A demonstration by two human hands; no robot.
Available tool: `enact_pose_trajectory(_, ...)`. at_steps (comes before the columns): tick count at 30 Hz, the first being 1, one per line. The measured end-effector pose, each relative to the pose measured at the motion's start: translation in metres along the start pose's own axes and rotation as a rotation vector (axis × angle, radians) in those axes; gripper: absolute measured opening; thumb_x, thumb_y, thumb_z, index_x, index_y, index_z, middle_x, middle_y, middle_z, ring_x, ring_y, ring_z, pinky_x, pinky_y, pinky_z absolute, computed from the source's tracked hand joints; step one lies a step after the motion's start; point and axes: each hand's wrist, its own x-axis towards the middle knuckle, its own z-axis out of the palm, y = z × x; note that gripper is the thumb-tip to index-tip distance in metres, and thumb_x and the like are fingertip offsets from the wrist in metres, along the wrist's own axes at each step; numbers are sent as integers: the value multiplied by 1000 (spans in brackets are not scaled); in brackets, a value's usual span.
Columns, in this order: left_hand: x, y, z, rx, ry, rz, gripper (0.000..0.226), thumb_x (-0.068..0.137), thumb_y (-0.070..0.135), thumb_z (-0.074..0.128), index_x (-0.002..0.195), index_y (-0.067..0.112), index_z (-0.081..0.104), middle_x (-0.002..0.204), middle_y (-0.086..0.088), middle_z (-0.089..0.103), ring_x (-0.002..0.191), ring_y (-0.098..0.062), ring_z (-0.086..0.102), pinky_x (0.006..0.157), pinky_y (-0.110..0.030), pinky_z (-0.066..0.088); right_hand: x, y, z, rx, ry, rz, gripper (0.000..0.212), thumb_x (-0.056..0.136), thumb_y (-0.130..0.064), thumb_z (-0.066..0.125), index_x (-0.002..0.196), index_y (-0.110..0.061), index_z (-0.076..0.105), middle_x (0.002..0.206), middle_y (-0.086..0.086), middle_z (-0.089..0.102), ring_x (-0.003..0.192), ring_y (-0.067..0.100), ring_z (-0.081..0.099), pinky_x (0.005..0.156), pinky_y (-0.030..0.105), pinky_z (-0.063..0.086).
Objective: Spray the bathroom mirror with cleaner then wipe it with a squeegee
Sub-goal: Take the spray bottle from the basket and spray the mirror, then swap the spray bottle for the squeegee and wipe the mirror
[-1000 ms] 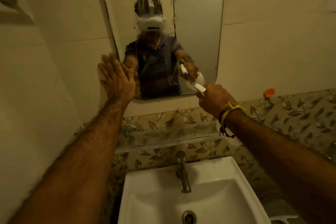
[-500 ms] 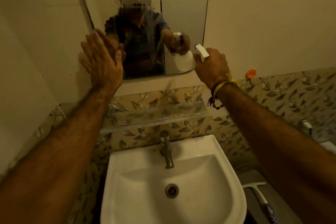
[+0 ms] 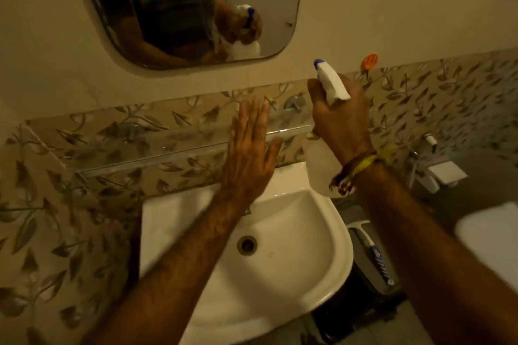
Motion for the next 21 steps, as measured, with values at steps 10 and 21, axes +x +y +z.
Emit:
enact_pose_trajectory(10, -104, 24, 127, -207, -537, -128, 60, 109, 44, 30, 162, 22, 15, 170, 3, 8, 154, -7, -11, 129, -39, 5, -123, 151, -87, -154, 147, 392, 19, 91, -40, 62, 100, -23, 67, 91, 11, 68, 77, 27, 68, 67, 51, 59)
enact_pose_trajectory(21, -93, 62, 244, -23, -1036, -472, 81, 106, 51, 37, 161, 12, -6, 170, -11, -10, 157, -29, -5, 126, -46, 10, -151, 269, -131, -343, 123, 537, 15, 93, -33, 60, 80, -28, 63, 70, -6, 65, 66, 10, 65, 62, 33, 57)
